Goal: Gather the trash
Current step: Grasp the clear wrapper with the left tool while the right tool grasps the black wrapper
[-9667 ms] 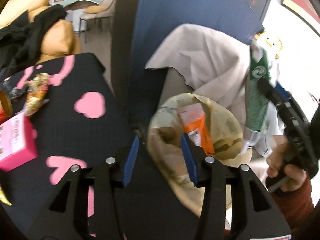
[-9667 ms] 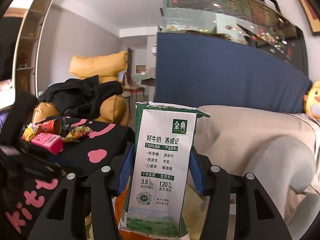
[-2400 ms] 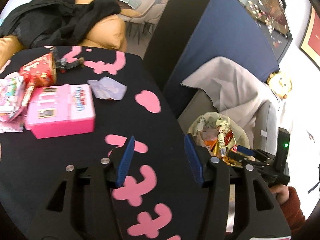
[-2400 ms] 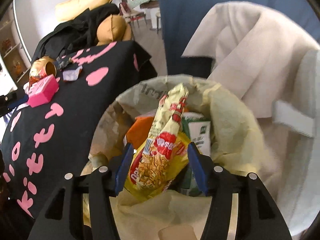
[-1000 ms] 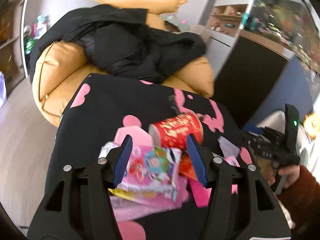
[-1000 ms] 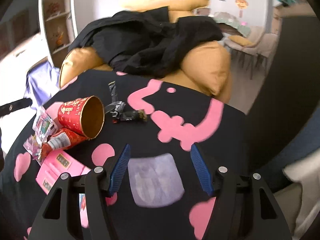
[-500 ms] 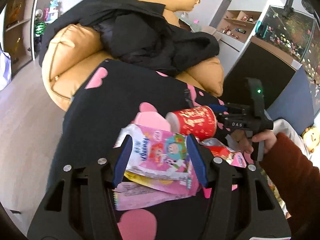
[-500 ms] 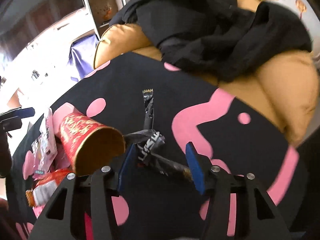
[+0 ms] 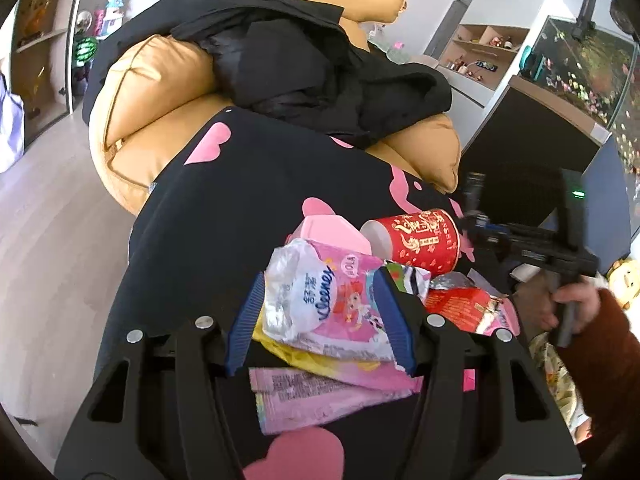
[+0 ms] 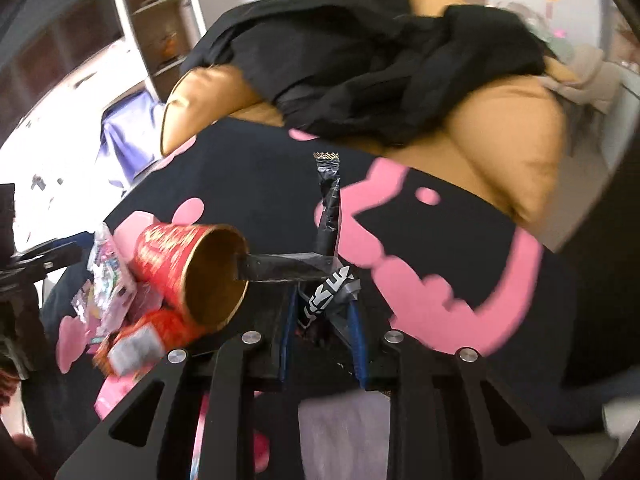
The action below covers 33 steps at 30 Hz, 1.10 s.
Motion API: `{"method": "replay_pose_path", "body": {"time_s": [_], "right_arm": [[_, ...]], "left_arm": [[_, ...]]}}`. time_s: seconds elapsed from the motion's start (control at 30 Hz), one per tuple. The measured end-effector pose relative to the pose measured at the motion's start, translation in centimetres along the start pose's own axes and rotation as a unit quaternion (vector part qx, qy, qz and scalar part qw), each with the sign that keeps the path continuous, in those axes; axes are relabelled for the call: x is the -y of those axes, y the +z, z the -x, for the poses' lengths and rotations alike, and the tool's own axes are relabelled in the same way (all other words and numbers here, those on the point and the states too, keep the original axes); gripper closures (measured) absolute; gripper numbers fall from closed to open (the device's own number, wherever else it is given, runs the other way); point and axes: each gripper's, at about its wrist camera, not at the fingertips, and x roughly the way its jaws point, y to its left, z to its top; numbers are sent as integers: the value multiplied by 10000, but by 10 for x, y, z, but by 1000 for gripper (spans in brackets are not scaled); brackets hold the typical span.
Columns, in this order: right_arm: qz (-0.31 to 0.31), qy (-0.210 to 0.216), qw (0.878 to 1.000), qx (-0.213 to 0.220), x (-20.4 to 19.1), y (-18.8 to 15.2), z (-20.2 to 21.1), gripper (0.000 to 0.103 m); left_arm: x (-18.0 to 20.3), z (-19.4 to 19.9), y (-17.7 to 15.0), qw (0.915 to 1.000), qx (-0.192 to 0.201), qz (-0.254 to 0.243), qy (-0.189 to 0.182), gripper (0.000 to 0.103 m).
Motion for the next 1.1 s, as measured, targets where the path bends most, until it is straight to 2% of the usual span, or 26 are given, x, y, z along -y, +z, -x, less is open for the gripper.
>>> {"method": "replay_pose_path", "body": {"time_s": [0.23, 0.37, 0.4, 0.47, 0.57, 0.6, 0.77, 0.9, 1.1], "right_arm": [[-228, -334, 9991, 80, -3, -53, 49, 79], [-605, -360, 9975, 57, -3, -86, 62, 79], [-650, -368, 9972, 49, -4, -92, 63, 79], [-735, -402, 9965, 36, -8, -107, 69, 79], [-815, -320, 9961, 79, -17, -120, 75, 79], [-788, -307, 9964, 104, -21, -124, 78, 79], [-511, -396, 9974, 322, -43, -137, 99, 79], [-520, -348, 9970, 465, -52, -146, 112, 79], [-422, -325, 9970, 567, -56, -161, 123, 79]], "left_arm": [[-19, -27, 14, 9994, -189, 281, 107, 50], [-19, -22, 7, 9985, -322, 425, -114, 52], [-15, -17, 4, 9989, -295, 342, -96, 55], [-4, -10, -3, 9994, -310, 130, 67, 73], [3, -4, -10, 9992, -336, 27, 225, 89], [5, 2, -13, 9992, -312, 36, 235, 91], [18, 40, -18, 9999, 34, -8, 115, 93], [30, 66, -27, 9997, 243, 32, -55, 93], [51, 83, -53, 9995, 196, 109, -220, 93]]}}
